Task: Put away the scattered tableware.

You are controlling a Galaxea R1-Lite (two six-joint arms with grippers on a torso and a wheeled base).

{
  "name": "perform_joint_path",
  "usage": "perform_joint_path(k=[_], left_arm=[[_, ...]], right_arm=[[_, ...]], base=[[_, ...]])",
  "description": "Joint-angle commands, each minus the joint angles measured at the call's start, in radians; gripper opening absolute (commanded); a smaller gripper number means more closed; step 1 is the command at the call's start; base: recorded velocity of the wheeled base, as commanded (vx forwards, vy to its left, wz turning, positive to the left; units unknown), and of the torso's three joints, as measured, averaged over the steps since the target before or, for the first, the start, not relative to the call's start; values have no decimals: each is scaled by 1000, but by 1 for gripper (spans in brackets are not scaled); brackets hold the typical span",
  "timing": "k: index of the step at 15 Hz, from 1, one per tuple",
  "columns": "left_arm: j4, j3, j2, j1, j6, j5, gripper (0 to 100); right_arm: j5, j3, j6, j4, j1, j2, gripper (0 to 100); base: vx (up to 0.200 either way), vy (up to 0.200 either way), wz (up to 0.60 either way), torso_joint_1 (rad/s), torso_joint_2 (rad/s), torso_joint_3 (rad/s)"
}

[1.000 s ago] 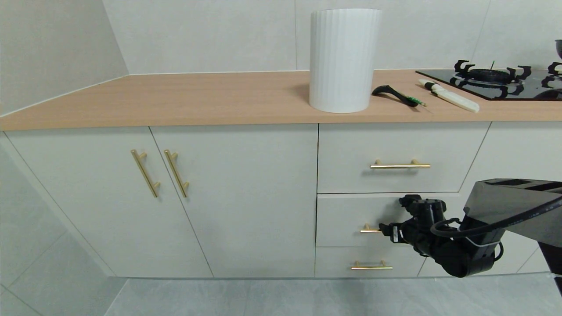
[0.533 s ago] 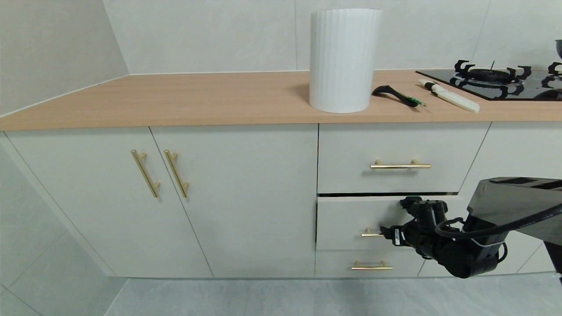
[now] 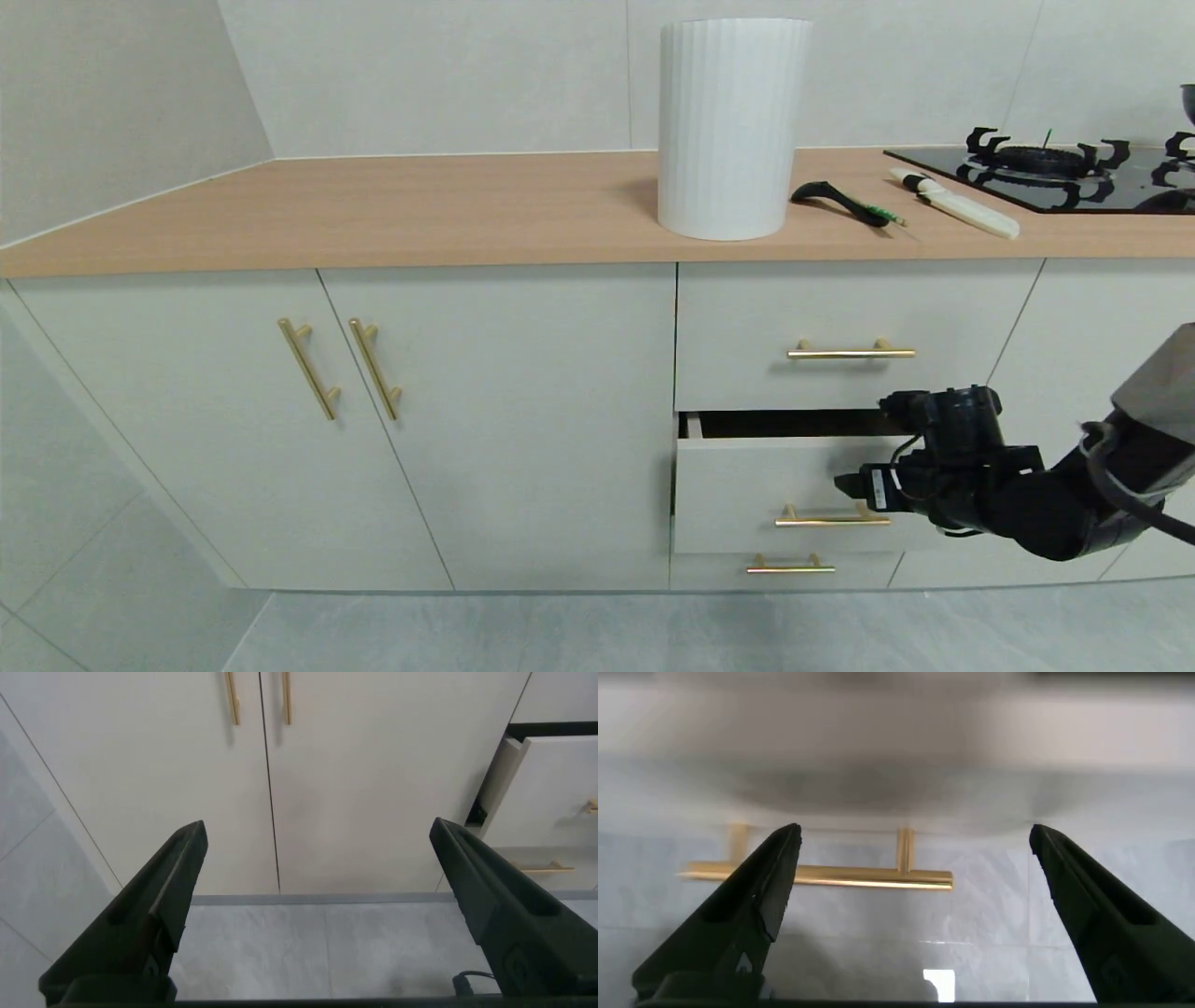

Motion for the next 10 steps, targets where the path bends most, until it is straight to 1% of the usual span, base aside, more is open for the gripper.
perform_joint_path(k=[1,3,7,10], left_arm=[[-1,0,0,0,0,0,100],[-1,0,2,0,0,0,100],[-1,0,0,0,0,0,100],[-1,0,0,0,0,0,100]], right_arm=[[1,16,4,13,20,-172,100],[-2,19,10,3,34,-209,100],[-6,19,36,-46,47,-185,100],[-12,16,35,-196,47,-48,100]], base=[[0,0,0,0,0,0],[0,0,0,0,0,0],[0,0,0,0,0,0],[0,0,0,0,0,0]])
